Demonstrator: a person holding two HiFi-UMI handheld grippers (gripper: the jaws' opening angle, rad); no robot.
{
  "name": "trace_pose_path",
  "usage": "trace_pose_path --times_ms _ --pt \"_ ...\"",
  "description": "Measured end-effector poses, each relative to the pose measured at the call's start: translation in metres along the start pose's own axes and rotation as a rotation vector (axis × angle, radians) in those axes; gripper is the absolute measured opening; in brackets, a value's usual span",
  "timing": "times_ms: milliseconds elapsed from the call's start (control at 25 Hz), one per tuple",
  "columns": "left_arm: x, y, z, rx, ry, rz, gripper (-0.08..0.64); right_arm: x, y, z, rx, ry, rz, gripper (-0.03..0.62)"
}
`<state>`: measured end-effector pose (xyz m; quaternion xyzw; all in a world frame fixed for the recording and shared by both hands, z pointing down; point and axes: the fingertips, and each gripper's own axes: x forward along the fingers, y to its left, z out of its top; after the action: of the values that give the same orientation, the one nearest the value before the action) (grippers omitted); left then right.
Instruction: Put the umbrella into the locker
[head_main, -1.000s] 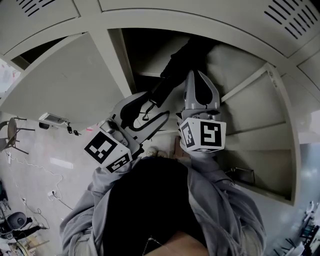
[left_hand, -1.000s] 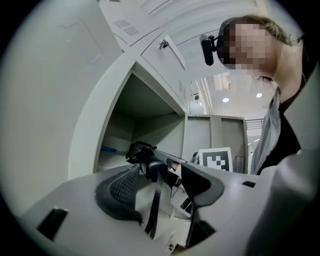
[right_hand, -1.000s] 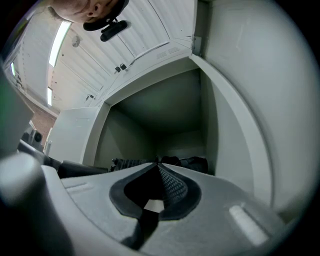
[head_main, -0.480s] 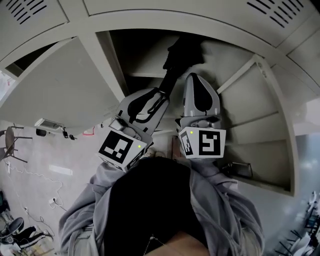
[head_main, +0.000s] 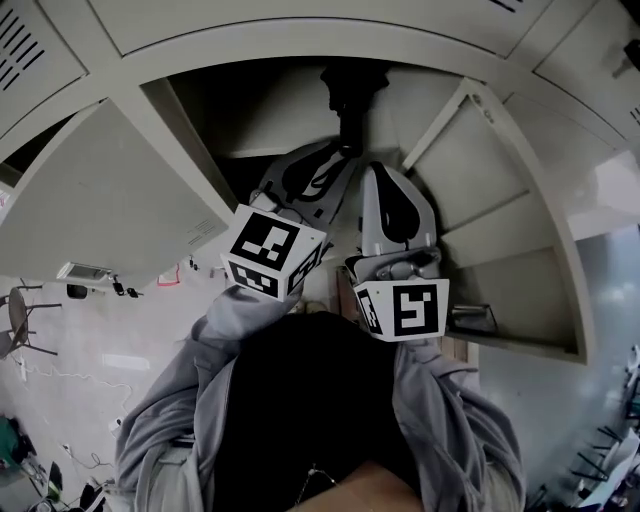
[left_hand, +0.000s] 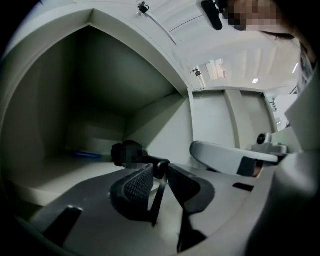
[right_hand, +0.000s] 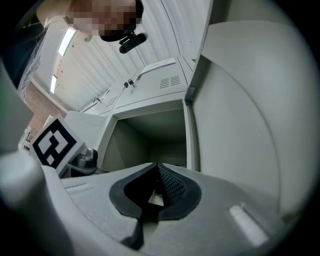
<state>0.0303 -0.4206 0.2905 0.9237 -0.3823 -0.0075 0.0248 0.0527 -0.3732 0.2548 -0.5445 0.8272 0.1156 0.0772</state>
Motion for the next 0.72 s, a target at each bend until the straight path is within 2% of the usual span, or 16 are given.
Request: trace_pose_path --times_ms 440,640,720 --pt "0.033 -0.003 -0.002 -0.008 0.023 0.01 0.081 -0.014 -0.005 0.006 -0.015 -0.006 -0.02 0.003" --pt "0.019 -0.005 0.008 -0.017 -0.016 0.007 0.081 -0.015 -0.004 0.006 -0.004 -0.014 -0.02 0.003" --pt "0.006 -0.001 0.014 -0.014 -0.033 0.033 0.081 -0.013 -0.003 0.006 -0.001 -0.017 -0.02 0.003"
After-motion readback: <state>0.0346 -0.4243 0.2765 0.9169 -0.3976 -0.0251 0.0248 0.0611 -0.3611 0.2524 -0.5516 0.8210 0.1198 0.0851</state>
